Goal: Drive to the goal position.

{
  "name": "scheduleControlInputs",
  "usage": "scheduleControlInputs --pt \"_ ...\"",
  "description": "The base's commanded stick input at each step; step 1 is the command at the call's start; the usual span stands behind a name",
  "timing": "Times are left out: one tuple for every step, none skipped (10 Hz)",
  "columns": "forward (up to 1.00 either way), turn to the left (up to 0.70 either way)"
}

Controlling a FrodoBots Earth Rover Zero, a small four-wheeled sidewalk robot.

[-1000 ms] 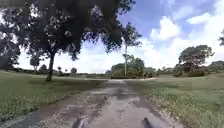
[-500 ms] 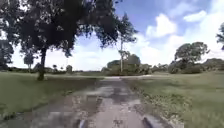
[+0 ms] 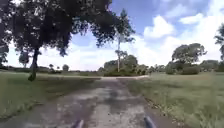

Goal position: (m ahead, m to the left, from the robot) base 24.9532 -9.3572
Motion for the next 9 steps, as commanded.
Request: scheduleControlInputs --pt "0.69 0.03" --pt "0.69 0.03" --pt "0.69 0.03" --pt "0.69 0.03" --pt "0.69 0.14" --pt "0.69 0.25" --pt "0.69 0.33" --pt "0.69 0.28" --pt "0.69 0.24"
